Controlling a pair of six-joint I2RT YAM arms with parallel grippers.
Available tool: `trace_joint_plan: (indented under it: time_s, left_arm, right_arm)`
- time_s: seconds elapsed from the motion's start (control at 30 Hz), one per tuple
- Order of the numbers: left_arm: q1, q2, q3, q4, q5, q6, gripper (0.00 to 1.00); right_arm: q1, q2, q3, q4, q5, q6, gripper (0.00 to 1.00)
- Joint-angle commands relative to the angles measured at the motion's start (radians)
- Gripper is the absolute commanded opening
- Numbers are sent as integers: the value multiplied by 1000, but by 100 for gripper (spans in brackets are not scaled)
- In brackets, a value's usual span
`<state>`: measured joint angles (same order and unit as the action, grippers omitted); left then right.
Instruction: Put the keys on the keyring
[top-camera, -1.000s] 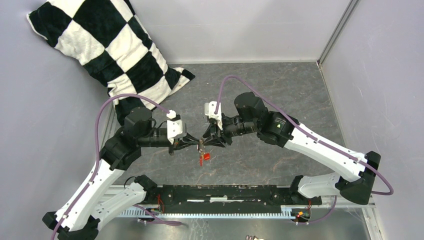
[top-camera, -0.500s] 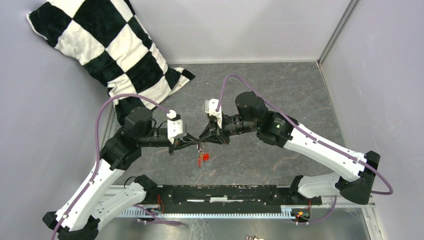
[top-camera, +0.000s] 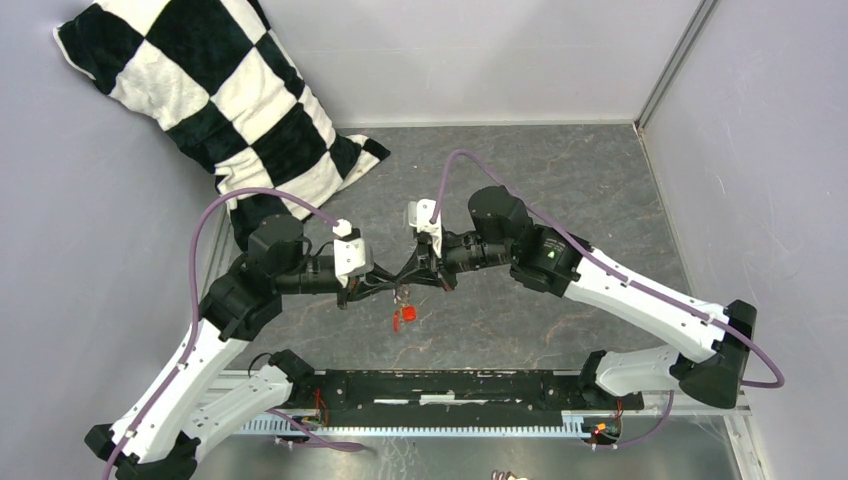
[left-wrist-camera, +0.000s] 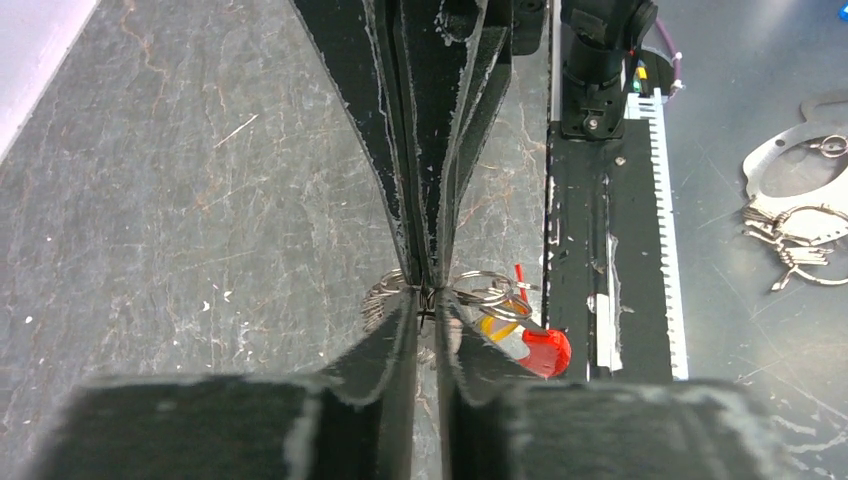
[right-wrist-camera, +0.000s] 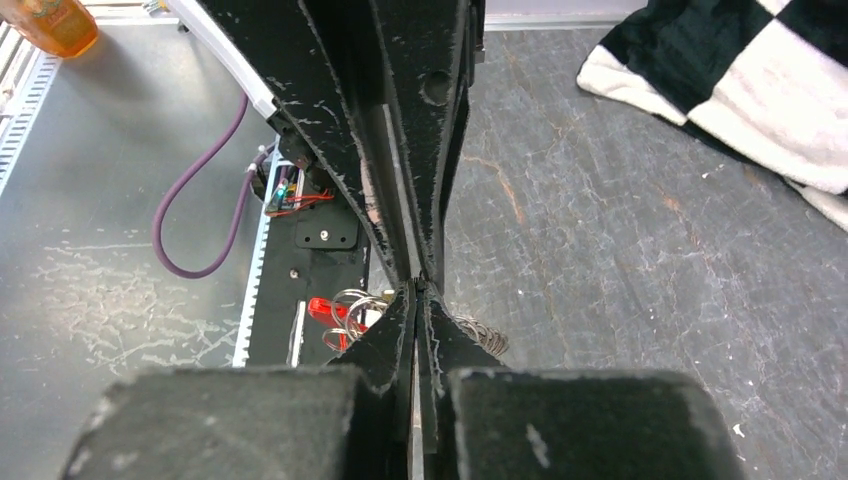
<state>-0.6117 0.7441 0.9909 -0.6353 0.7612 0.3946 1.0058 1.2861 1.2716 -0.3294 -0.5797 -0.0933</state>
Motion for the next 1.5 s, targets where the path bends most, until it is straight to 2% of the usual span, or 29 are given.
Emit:
trace_joint_plan:
  time_s: [0.0,0.07,0.17,0.3,0.4,0.7,0.8,0.93,1.13,1.47]
  left_arm:
    - [1,-17,11,55,31,-33,28]
    - [1,-27,8,55,42,-36,43]
    - [1,-38,7,54,47,-38,47]
    - [1,-39,15,64,39,-49,41]
    - [1,-35,12,75,32,-77,33]
    - [0,-34,21,109,26,-137,16]
    - [1,-34,23,113,24,-140,13]
    - [1,-36,29,100,40,-134,14]
    - [1,-37,37,33,112,-62,29]
    - [1,-11,58,54,92,-93,28]
  right_arm:
    - [-2,-65,-60,185,38,22,0]
    - [-2,-123,-133,301,38,43,0]
    - [-4,-178,-219,445,30,80,0]
    - [-3,-201,-274,521,12,122,0]
    - [-5,-231,-320,602,20,149,0]
    - [-5,-253,-380,711,17,192,0]
    - [-4,-251,-399,742,11,209,0]
    - [-5,-254,-425,772,20,220,0]
    - [-5,-257,-440,799,22,224,0]
    - [-5,-246,-445,819,3,239,0]
